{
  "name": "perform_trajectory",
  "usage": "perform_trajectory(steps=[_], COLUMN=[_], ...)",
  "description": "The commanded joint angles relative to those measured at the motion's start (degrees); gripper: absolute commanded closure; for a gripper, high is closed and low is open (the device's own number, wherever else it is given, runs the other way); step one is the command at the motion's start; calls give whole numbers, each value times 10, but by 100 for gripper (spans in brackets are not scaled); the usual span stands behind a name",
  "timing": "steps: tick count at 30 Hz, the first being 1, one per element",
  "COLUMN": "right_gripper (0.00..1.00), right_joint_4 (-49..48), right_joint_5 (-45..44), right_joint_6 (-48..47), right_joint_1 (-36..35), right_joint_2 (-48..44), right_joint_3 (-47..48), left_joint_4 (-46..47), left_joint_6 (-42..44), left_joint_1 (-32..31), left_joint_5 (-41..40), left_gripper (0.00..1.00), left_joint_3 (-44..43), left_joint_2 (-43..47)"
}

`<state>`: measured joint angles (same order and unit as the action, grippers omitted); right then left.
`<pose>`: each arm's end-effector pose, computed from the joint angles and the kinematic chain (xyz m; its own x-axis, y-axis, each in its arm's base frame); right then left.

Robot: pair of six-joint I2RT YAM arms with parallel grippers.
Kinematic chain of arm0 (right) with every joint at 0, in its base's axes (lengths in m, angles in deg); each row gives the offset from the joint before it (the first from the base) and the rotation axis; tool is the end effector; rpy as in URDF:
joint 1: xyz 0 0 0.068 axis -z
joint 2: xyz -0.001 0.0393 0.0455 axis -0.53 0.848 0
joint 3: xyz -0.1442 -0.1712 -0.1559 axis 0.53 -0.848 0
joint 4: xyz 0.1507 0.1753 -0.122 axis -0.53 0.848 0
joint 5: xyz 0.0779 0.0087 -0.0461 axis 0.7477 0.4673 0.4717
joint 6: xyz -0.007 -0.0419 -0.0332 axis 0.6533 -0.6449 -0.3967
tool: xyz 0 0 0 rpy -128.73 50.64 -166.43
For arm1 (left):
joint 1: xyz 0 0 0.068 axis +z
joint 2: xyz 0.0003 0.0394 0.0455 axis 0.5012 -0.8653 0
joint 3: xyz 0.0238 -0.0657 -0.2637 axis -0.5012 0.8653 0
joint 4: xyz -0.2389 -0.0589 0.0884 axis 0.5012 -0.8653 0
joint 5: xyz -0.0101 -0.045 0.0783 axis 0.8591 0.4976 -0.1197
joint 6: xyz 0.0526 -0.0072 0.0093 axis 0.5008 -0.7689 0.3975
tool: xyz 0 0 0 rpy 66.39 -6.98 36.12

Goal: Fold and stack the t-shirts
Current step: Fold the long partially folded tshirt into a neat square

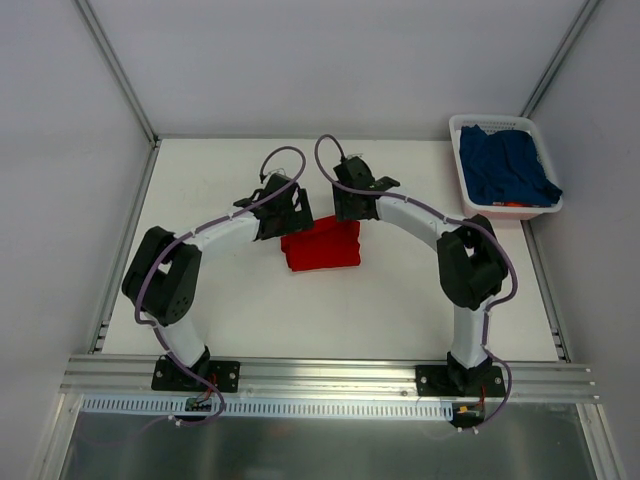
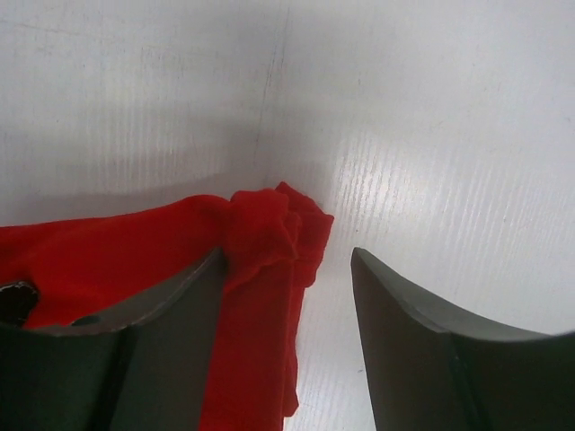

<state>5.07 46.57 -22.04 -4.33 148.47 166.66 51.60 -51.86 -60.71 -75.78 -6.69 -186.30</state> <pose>0.3598 0.2519 0.2296 -0.6358 -0.3759 -0.6742 -0.3670 0.9156 -0.1644 0.3259 -0.1862 0.2104 -0.7279 -0.2551 -0.6365 -0.0403 0.9425 -0.3317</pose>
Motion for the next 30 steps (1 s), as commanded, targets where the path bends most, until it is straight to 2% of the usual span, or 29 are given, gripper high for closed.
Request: perform_trajectory(steps=[1,10,14,18,22,26,30], right_gripper=[38,38,37,37,37,36,36], right_joint_4=[-1,15,21,24,28,25,6], right_joint_5=[-8,-36,-52,-53,-36,-26,-26], right_joint_6=[-9,-9,-13,-10,-1,19,43], right_joint_1=[-1,-2,-10,-16,-22,-27,-26], right_joint_2=[-30,-117,-174,-232,-255,-268,-304], right_joint_3=[3,-27,-49,-70,-88,-125,-183], left_joint_4=[1,-5,-17,-17,-17,3,55], left_joint_6=[9,9,8,6,-4,-20,-26], left_joint_1=[2,3,2,3,1,-5,-17], left_joint_5=[2,-4,-9,7,38,92,183], left_gripper=[1,1,1,1,1,1,1], left_joint_3=[-16,12,27,39,46,40,24], left_joint_2=[16,106,201,260,252,195,121])
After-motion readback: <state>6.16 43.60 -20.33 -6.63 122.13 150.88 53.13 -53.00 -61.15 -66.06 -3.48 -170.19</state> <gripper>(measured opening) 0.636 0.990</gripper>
